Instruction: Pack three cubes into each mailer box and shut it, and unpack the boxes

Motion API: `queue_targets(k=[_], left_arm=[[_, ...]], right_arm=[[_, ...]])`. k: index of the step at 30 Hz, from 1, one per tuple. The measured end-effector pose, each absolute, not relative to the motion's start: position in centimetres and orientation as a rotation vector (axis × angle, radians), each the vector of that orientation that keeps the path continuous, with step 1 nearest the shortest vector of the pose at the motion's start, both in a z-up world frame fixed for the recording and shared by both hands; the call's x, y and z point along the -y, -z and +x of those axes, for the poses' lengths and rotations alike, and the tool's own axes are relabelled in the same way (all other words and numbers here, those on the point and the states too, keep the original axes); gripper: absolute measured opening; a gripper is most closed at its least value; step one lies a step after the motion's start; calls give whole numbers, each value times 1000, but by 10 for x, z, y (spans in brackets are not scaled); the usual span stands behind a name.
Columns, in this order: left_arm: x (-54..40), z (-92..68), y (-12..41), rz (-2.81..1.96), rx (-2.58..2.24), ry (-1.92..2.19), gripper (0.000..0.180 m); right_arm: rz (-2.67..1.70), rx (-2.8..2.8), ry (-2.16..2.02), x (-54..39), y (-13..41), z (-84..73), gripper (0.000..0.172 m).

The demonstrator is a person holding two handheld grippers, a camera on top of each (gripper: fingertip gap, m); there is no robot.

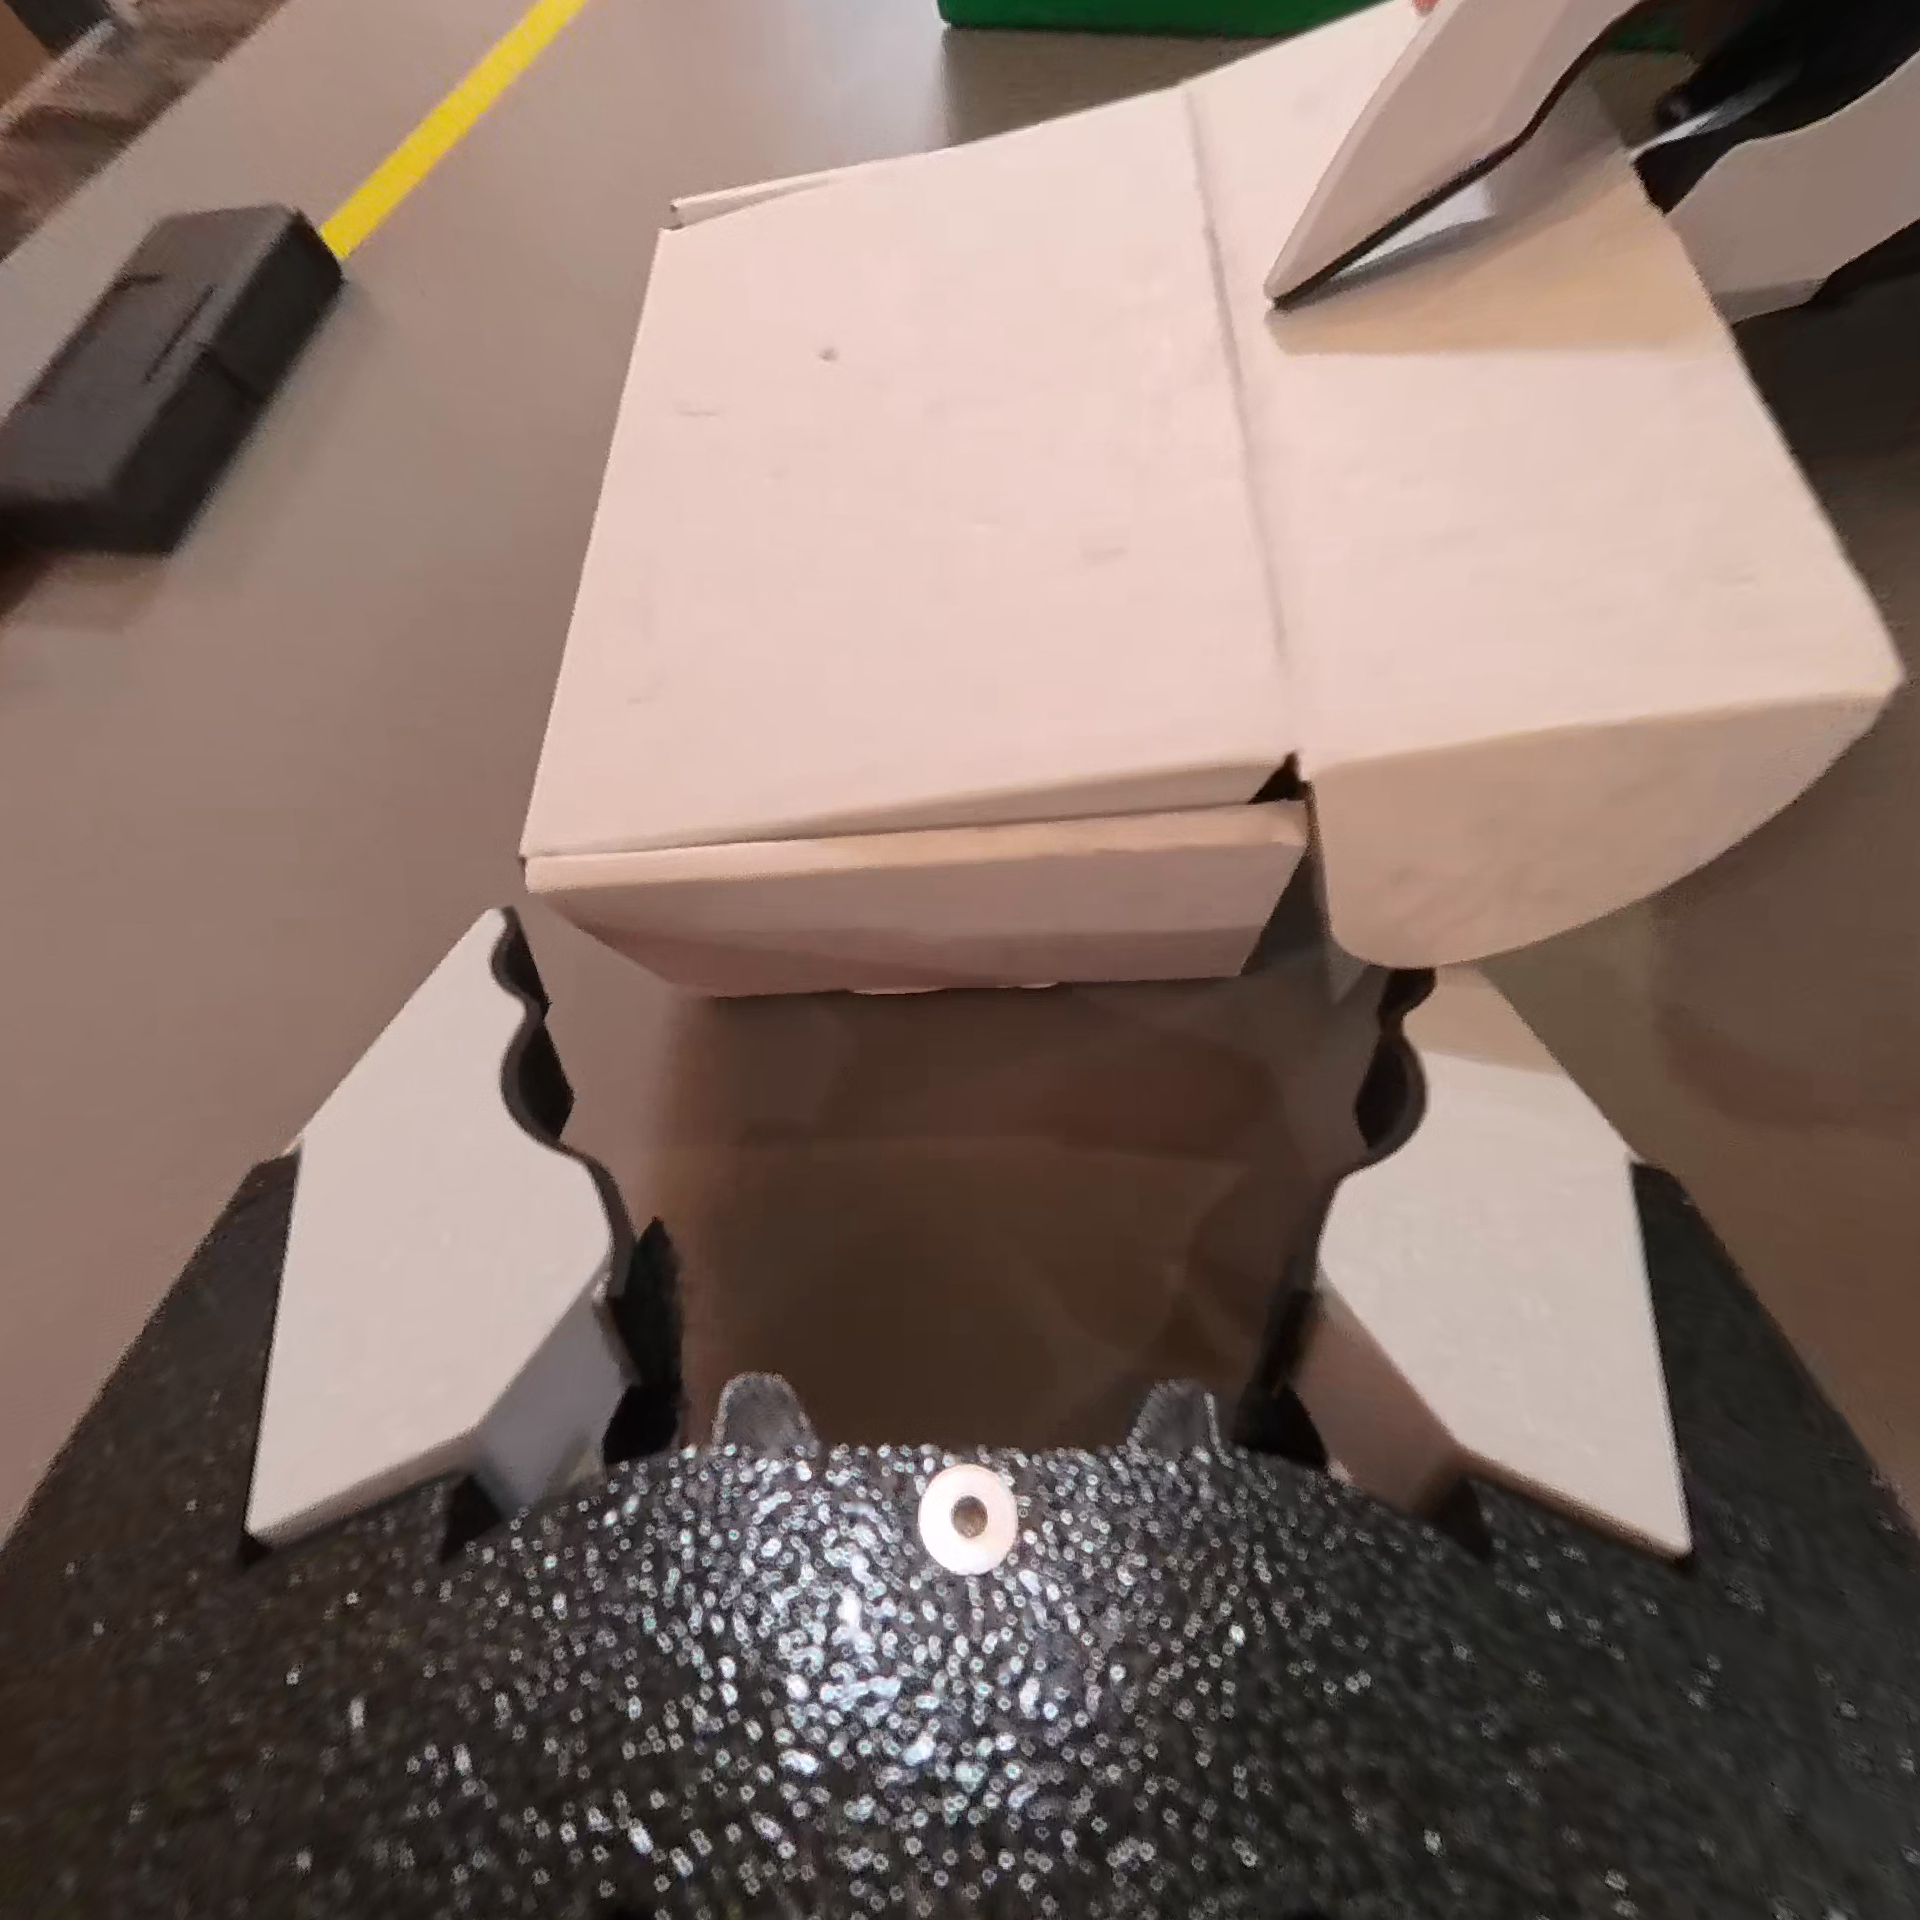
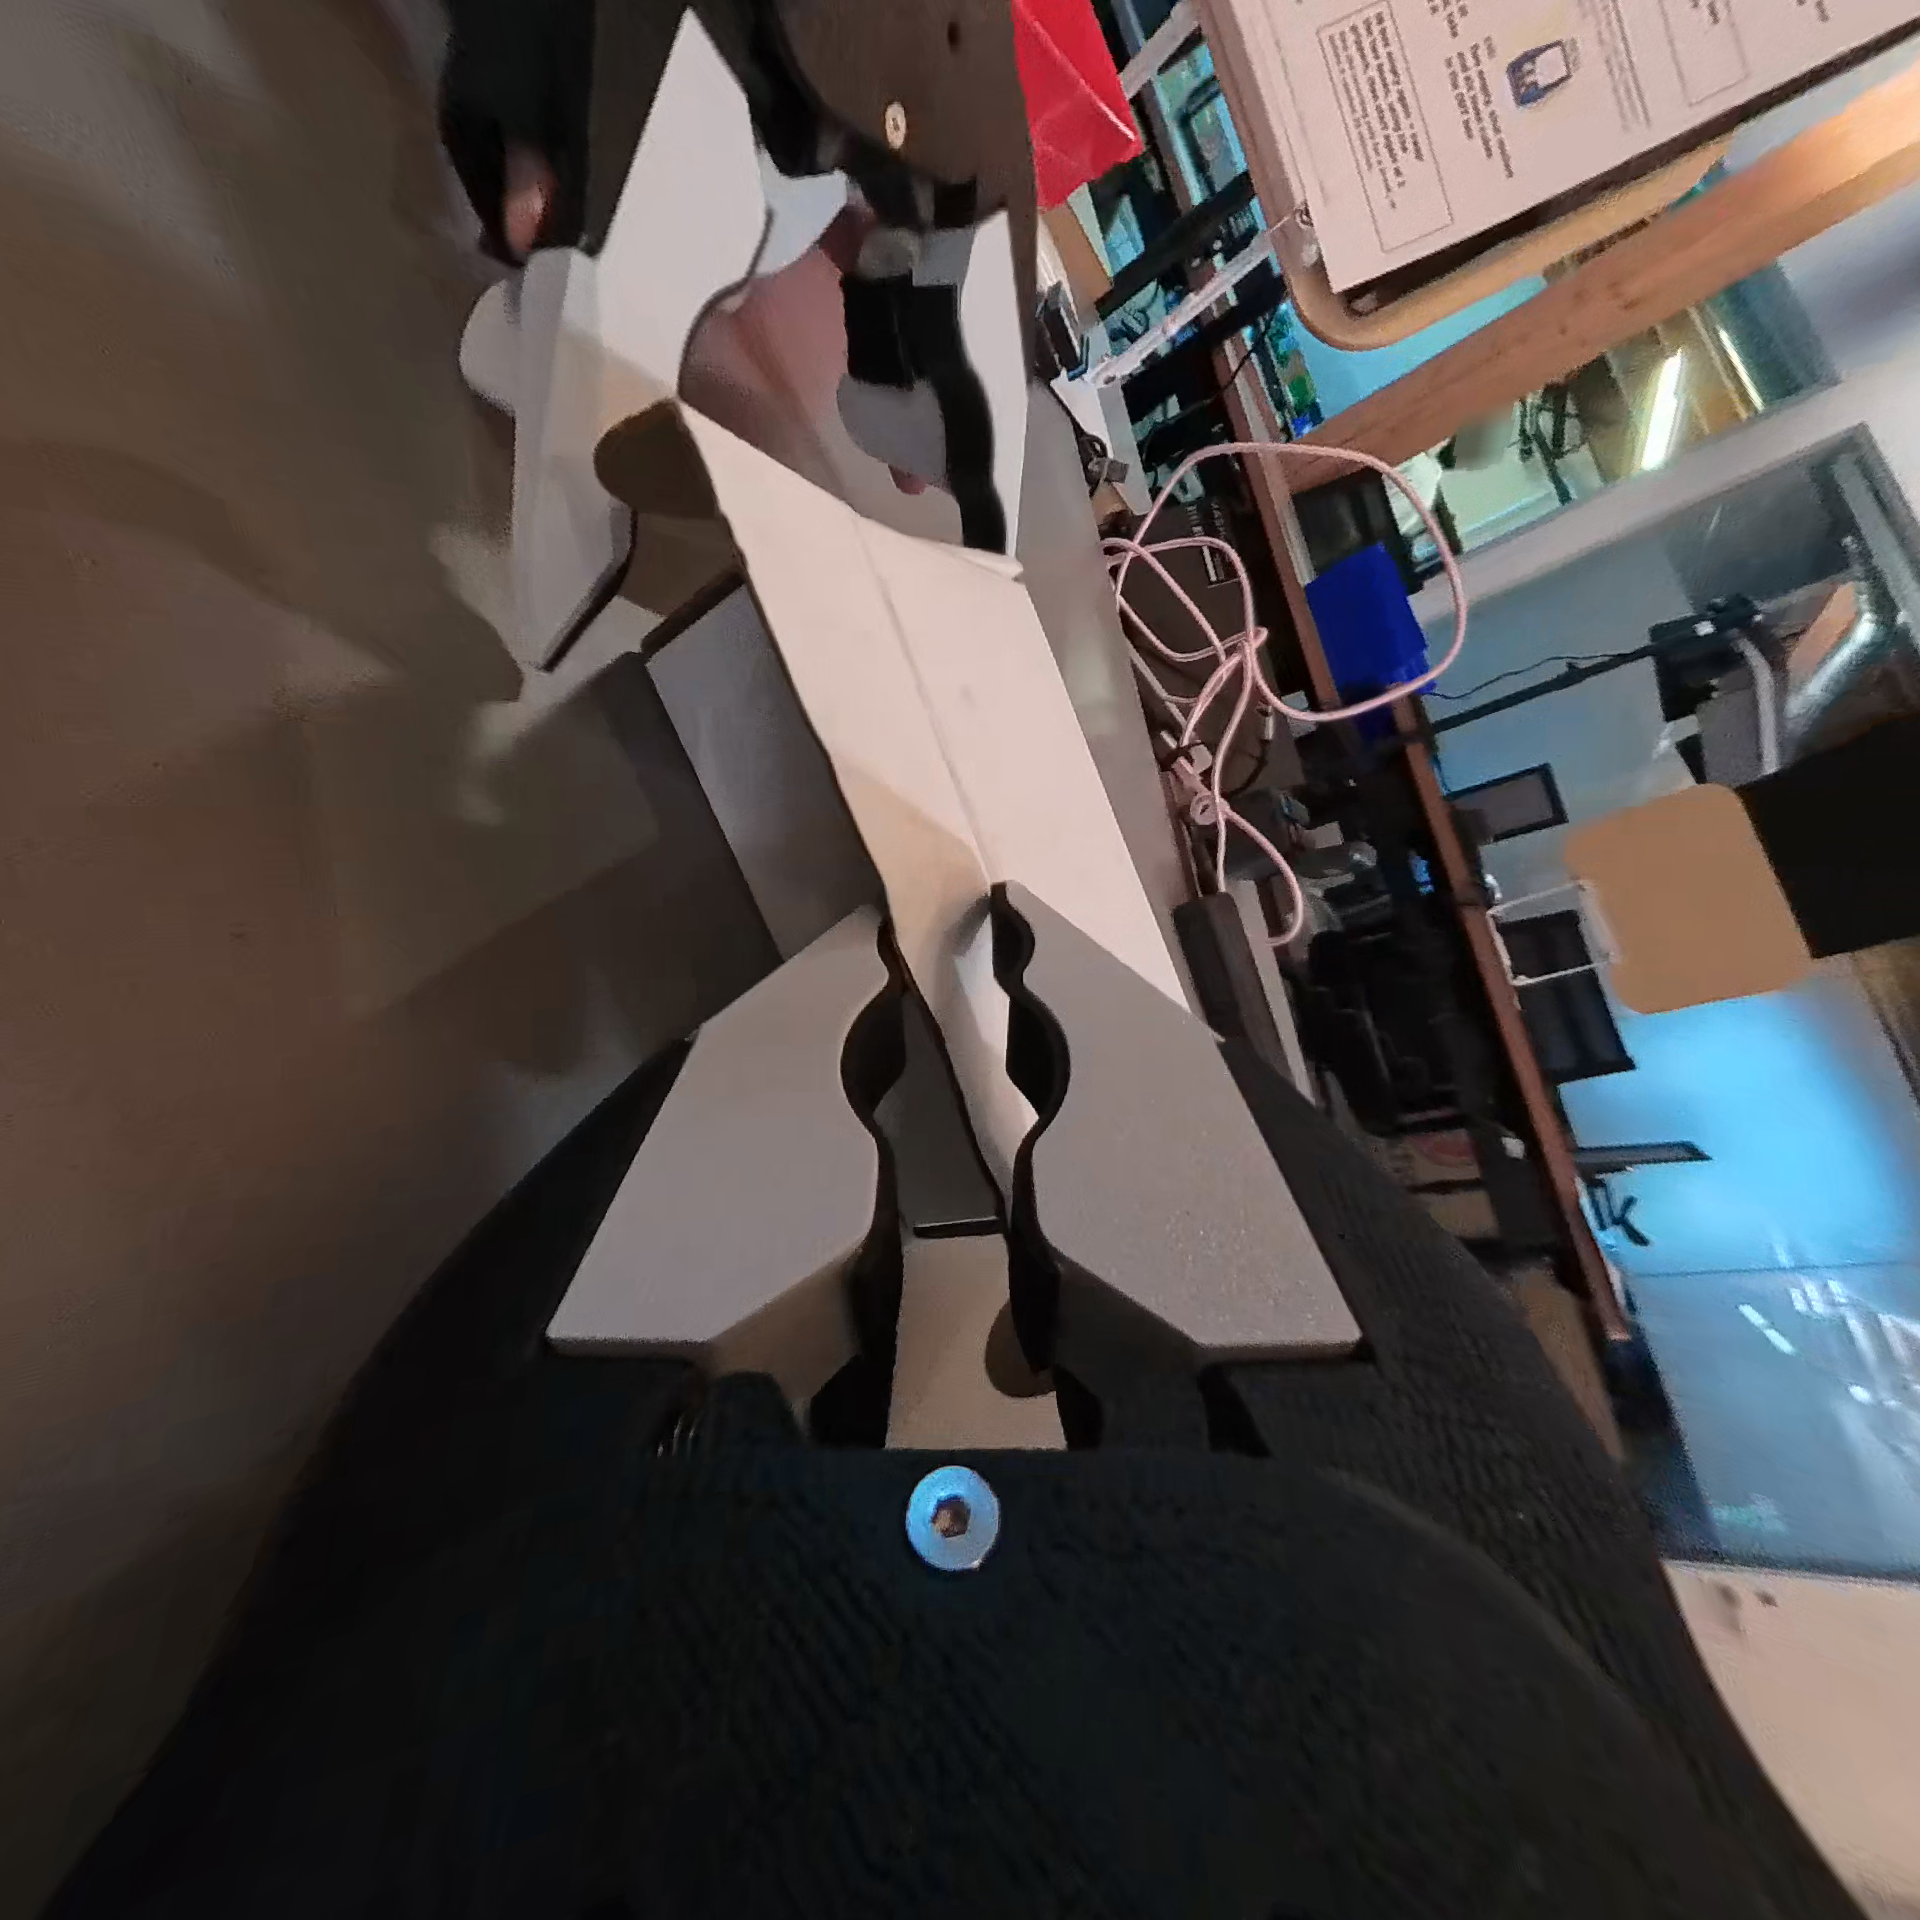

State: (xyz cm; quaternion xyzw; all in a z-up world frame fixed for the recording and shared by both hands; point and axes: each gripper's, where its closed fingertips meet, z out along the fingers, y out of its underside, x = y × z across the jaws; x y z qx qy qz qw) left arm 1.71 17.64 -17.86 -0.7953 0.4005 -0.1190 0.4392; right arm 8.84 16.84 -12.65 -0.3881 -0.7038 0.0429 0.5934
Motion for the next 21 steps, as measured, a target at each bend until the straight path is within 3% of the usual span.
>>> queue_targets(k=[9,12,15,21], left_arm=[[-185,22,184,-2001,-1041,339,159],[-193,23,179,-1967,-1030,332,144],[-193,24,179,-1959,-1049,344,142],[-195,20,180,-2049,-929,418,138]], right_arm=[[-984,1582,-208,-169,125,84,15],[-957,1597,-265,-160,123,83,15],[-931,1598,-274,-157,121,83,20],[-817,1540,-184,-151,99,82,93]])
